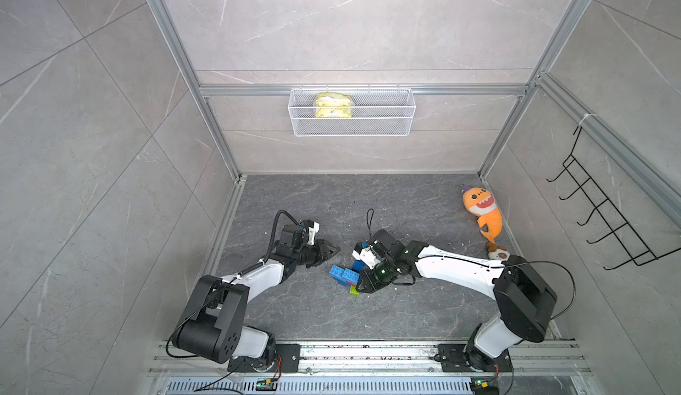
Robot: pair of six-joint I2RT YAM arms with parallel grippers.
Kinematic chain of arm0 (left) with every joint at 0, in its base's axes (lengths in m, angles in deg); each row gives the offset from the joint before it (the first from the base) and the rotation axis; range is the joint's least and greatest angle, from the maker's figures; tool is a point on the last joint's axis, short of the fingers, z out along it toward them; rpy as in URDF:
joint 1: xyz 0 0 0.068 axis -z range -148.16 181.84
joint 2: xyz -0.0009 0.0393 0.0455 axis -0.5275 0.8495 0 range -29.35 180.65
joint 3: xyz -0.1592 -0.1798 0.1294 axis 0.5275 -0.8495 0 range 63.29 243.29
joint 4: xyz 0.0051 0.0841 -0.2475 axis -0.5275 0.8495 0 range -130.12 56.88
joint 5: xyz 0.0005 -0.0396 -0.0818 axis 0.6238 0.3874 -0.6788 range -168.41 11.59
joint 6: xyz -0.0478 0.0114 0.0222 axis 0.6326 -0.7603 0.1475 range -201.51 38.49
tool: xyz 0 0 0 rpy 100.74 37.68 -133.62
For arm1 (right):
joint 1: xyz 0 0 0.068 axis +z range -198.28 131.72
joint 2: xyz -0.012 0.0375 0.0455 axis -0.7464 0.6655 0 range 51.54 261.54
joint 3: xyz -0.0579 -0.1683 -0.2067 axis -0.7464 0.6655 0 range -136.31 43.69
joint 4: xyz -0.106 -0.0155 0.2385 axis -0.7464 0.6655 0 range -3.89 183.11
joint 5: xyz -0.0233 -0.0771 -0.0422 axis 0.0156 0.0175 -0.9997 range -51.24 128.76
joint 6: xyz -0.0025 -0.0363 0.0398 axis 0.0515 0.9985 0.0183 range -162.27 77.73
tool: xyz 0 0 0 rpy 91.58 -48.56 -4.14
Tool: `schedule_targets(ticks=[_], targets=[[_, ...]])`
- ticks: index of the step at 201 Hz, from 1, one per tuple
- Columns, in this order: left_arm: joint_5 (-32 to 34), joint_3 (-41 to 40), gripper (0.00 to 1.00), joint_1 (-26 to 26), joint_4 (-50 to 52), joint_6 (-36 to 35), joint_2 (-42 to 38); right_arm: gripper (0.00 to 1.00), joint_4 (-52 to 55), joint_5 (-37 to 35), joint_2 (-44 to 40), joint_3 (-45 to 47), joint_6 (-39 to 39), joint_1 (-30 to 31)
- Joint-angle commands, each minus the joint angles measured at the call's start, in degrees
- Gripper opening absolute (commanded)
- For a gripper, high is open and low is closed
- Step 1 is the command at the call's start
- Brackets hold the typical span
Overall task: Assemble a heart with lego
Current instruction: Adjust the lego brick at the center of the board.
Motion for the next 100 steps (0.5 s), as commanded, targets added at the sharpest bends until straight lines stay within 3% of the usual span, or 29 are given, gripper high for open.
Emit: schedule_targets(ticks=[1,100], targets=[[-1.0,-1.3,0.43,0.3,-2.2,0.9,-2.4,0.37,0.0,-2.2,2.0,-2.7,0.4,0.0],[0.7,-4.6,0.43,0.2,0.9,1.0,-8.5,0.36,1.0,-7.3,6.7,-8.0,4.6,-2.3]])
